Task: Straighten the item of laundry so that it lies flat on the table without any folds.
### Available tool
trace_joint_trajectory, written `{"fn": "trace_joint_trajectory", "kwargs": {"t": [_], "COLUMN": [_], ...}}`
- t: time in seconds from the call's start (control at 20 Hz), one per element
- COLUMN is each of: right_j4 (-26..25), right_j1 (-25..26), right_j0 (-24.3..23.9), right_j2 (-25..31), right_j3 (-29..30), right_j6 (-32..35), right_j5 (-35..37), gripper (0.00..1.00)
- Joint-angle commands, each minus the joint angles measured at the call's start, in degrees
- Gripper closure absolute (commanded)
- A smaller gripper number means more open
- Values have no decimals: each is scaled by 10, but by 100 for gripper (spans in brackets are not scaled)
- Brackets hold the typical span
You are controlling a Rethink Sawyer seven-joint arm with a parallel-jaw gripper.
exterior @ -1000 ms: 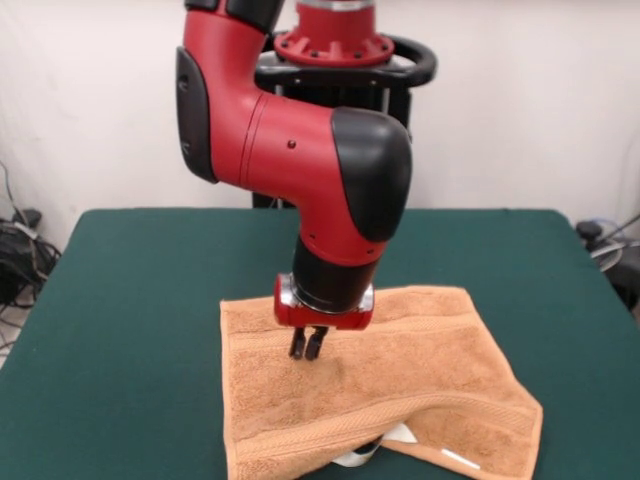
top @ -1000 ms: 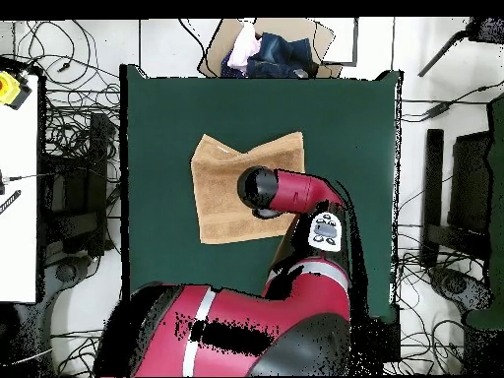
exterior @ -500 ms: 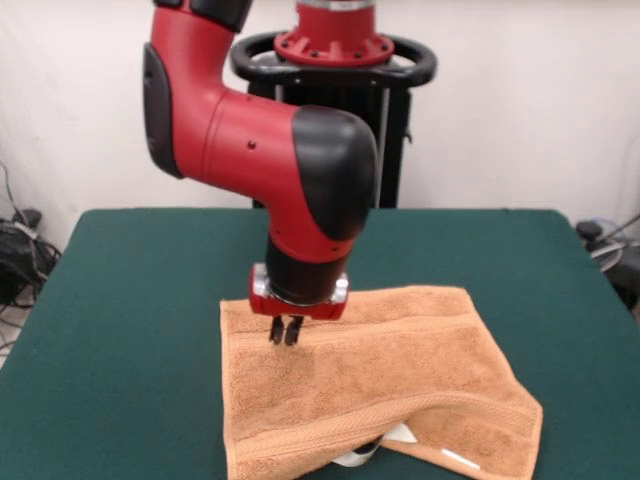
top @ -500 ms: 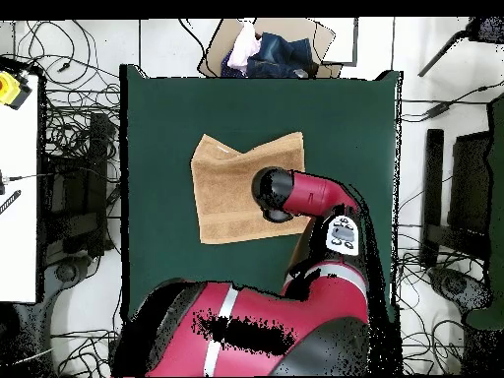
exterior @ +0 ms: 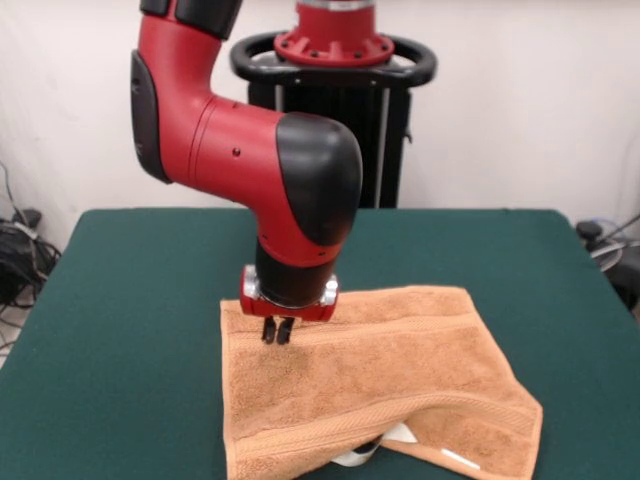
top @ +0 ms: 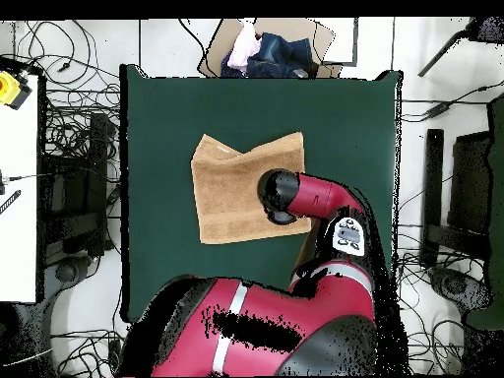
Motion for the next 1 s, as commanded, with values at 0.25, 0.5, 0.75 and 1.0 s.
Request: {"fn": "trace_joint_trajectory", "kwargs": {"t": [0.25, 0.5, 0.75, 1.0], "right_j4": [8, 0, -17, -39], "right_j1": [68, 107, 183, 242], "right_j0": [-2, 13, 51, 68], "right_j2": [46, 28, -29, -63], "right_j3": [-11, -46, -152, -235], "right_j6": [103, 110, 115, 106], "right_j5": [-51, -34, 127, 262], "gripper": [100, 100, 100, 100]}}
